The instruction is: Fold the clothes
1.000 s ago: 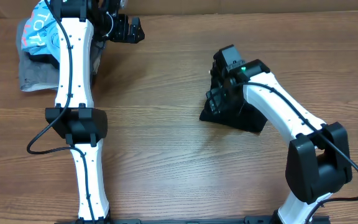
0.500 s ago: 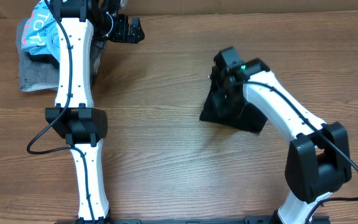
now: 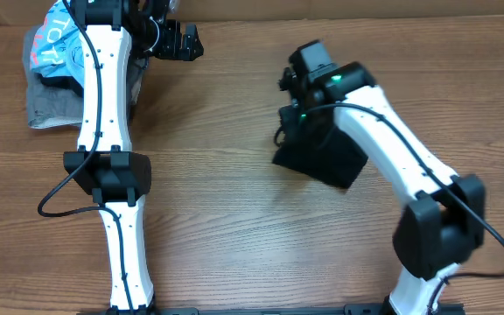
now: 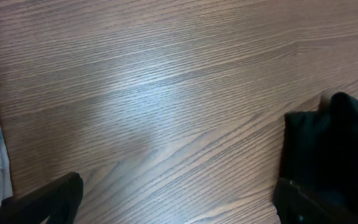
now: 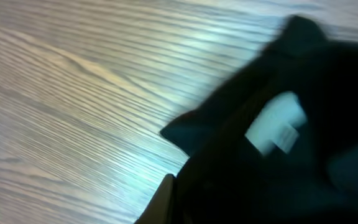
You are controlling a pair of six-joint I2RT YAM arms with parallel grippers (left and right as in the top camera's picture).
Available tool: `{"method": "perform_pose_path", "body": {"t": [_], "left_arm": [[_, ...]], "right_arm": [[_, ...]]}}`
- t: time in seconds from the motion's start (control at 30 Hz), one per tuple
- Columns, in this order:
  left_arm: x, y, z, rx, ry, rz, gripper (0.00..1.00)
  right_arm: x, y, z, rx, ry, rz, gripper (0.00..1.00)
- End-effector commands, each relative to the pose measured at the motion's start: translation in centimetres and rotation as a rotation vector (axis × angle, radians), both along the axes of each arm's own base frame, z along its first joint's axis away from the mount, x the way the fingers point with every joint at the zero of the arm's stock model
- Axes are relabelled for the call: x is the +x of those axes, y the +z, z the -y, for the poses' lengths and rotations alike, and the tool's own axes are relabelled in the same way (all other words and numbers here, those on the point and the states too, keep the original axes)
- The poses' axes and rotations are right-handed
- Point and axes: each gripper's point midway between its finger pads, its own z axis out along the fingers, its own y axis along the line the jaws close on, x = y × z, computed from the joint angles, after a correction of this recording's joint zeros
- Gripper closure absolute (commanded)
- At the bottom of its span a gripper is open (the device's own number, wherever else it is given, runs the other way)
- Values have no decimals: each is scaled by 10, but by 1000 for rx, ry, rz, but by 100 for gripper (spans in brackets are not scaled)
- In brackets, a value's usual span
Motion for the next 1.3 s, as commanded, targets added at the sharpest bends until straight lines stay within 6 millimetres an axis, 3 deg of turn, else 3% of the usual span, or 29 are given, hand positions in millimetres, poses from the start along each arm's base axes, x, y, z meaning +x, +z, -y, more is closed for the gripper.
{"method": "perform_pose_path", "body": {"t": [0.0, 0.13, 0.2, 0.3, 0.4, 0.53, 0.63, 0.7, 0.8, 0.9, 1.1, 1.27], "left_arm": [[1, 15, 1, 7, -19, 49, 0], [1, 15, 1, 7, -19, 49, 0], [1, 15, 1, 7, -19, 49, 0], [1, 15, 1, 7, -19, 49, 0], [1, 15, 1, 6, -19, 50, 0], [0, 16, 3, -5, -24, 49, 0], [0, 16, 4, -5, -26, 47, 0], [0, 16, 4, -4, -26, 46, 0], [0, 16, 4, -4, -26, 47, 0], [0, 16, 4, -3, -26, 48, 0], [0, 16, 4, -1, -32, 50, 0], [0, 16, 4, -1, -32, 50, 0]], "right_arm": [[-9, -37, -39, 41, 39, -91, 96], [-13, -67, -62, 38, 62, -122, 96], [-12, -71, -67, 42, 63, -118, 93], [-9, -63, -72, 62, 58, -102, 65], [-1, -34, -75, 92, 54, -83, 41], [16, 30, -70, 121, 33, -19, 24], [28, 69, -53, 90, -6, 49, 6], [38, 82, -29, 22, -54, 94, 0], [44, 75, 11, -122, -67, 106, 1], [39, 47, 34, -207, -3, 31, 14], [31, -4, 40, -259, 82, -49, 14], [28, -32, 35, -264, 120, -55, 14]]}}
